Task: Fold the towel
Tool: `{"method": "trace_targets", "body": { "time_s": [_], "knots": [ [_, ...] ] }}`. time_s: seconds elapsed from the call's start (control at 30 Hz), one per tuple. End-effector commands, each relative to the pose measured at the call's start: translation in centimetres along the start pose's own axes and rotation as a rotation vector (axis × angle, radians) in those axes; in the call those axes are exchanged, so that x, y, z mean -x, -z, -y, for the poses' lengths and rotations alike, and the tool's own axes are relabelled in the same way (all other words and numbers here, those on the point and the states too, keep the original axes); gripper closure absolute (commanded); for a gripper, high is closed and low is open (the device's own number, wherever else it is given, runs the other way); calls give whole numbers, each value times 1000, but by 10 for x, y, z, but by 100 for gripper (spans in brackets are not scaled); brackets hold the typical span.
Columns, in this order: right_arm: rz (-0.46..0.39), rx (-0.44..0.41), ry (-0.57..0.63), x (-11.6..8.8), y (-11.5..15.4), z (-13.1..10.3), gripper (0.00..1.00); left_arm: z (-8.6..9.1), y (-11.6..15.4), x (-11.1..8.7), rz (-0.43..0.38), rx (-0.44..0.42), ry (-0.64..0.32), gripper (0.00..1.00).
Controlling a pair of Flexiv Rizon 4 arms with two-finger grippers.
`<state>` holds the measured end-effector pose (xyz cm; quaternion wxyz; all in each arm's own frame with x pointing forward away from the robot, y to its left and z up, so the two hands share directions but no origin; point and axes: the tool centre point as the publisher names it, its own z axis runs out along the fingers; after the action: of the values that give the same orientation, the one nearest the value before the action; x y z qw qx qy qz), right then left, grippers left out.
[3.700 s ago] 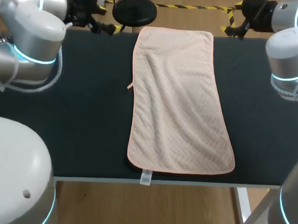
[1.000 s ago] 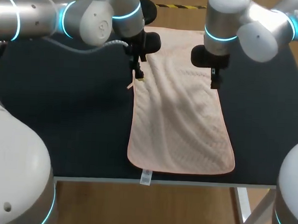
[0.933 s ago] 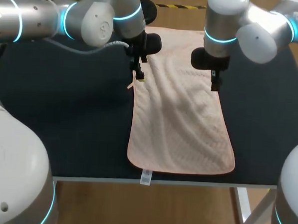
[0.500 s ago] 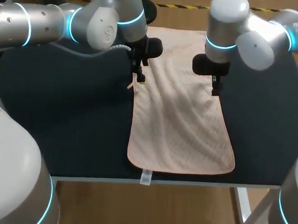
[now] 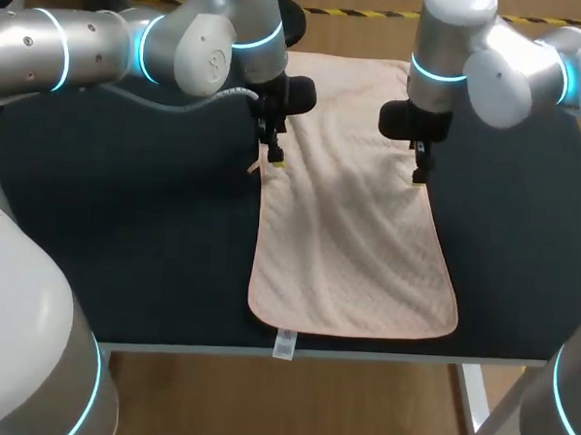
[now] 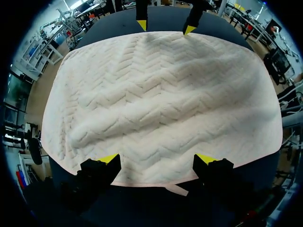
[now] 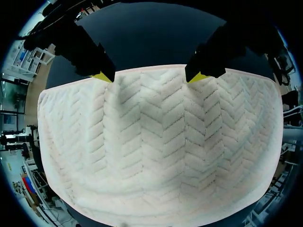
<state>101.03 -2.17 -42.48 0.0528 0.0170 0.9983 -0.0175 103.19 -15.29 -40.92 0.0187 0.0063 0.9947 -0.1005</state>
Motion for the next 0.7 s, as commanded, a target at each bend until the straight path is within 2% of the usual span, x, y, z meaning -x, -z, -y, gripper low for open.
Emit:
{"method": "trace_targets", "body": {
  "time_s": [0.03,0.23,0.43,0.7],
  "knots": [
    [-50,20,14,10,-5,0,0,2,-4,5,-9,10,6,0],
    [-68,38,34,8,-6,-4,0,-1,-2,1,-14,34,10,0],
    [-94,36,57,4,-9,-3,0,-8,-10,-2,-31,23,55,0],
    [-123,46,69,1,-17,-6,0,-9,-16,-1,-48,46,30,0]
  ]
}}
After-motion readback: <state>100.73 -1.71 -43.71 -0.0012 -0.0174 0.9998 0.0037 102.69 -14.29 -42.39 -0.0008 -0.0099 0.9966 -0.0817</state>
